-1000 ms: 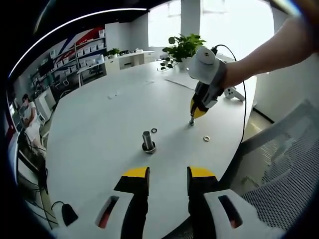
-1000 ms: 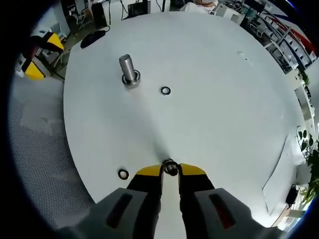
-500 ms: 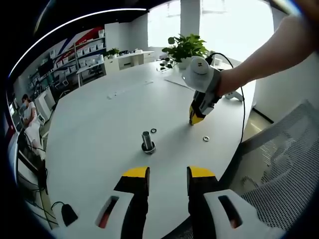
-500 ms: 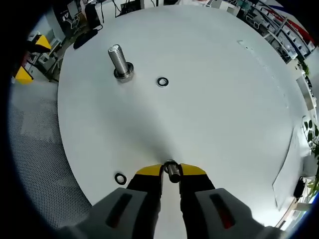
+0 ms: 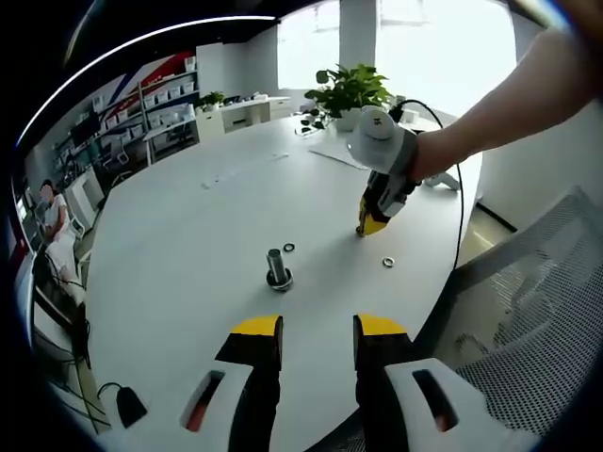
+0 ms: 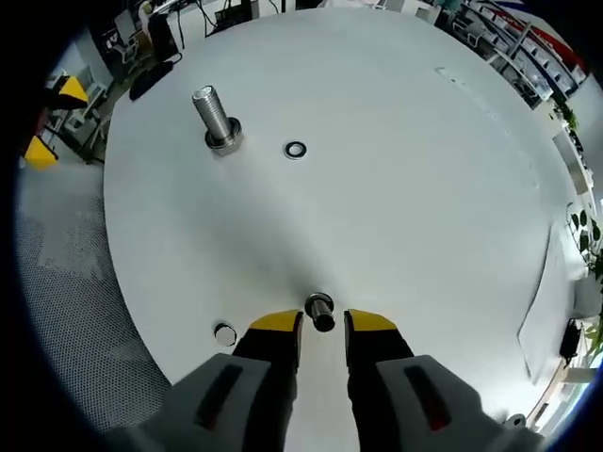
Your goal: Place the washer onto the threaded stud by aligning its center hole with the stud, sliding it down to the base, and recovering from edge contact or off-axis alignment until the washer reaches the visible bottom stop.
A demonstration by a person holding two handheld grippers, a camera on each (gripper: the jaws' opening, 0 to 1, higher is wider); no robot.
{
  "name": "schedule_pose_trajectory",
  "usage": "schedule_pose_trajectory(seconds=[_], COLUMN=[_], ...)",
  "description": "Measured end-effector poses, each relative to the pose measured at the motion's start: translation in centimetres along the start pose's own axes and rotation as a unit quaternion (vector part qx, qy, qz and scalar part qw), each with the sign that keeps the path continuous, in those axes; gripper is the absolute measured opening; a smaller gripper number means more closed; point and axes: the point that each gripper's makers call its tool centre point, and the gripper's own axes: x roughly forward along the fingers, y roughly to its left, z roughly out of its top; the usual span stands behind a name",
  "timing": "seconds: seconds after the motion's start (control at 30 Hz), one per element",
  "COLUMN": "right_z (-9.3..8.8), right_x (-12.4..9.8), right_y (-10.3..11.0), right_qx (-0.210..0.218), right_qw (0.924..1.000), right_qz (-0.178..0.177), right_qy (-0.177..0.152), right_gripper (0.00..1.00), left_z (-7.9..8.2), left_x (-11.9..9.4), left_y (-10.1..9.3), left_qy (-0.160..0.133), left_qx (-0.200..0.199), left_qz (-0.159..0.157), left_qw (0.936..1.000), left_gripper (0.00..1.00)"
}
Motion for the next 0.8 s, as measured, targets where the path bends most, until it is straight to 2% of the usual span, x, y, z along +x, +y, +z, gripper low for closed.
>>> schedule_pose_trajectory(seconds=[0.27, 0.43, 0.63, 0.8], right_z=[-1.9, -2.7, -2.8, -1.9], right_x=[-0.7, -0.8, -0.8, -1.1], right_y=[0.8, 2.1, 3.7, 5.8], right_qx=[0.013, 0.014, 0.015, 0.021], right_qw=[0.9999, 0.9998, 0.9996, 0.9986], right_qz=[0.000, 0.008, 0.023, 0.045], right_qy=[0.005, 0.006, 0.001, -0.019], right_gripper=[0.22, 0.23, 0.25, 0.28], left_z=[0.3, 0.2, 0.1, 0.3], left_x=[-0.1, 0.0, 0.0, -0.1], left_y=[-0.1, -0.2, -0.2, -0.3], left_qy=[-0.005, -0.003, -0.002, -0.006], left_qx=[0.002, 0.004, 0.001, 0.004], left_qz=[-0.001, -0.002, -0.001, -0.003], left_qw=[1.0000, 1.0000, 1.0000, 1.0000], left_gripper=[0.28, 0.28, 0.28, 0.28])
